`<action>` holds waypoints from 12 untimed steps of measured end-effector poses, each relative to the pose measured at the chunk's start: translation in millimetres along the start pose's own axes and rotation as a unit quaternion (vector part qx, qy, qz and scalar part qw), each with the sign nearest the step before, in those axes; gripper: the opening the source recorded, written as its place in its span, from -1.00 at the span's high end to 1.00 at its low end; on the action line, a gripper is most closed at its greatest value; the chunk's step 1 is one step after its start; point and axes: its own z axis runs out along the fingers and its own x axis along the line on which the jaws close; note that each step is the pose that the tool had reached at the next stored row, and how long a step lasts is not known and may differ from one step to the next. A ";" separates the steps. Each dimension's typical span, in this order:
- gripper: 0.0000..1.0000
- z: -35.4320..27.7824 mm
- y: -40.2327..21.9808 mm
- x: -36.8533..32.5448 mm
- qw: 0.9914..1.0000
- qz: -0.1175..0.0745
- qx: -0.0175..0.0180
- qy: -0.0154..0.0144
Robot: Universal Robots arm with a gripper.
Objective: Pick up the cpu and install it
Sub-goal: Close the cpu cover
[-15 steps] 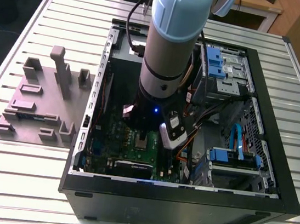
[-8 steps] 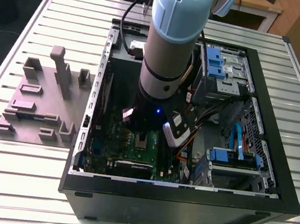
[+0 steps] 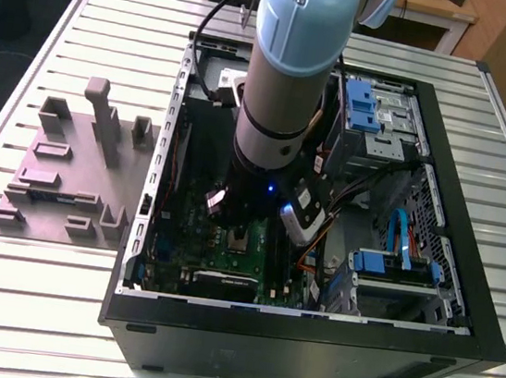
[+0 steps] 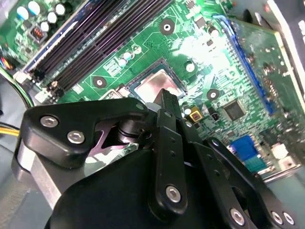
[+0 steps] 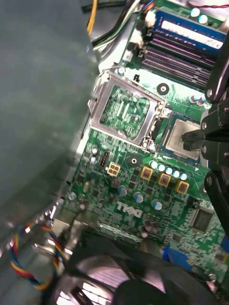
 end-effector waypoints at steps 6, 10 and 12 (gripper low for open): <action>0.80 0.3 0.0 0.0 0.999 -0.019 -0.033 -0.014; 0.80 0.4 0.0 0.0 0.999 -0.024 -0.033 -0.019; 0.80 0.4 0.0 0.0 0.999 -0.027 -0.031 -0.024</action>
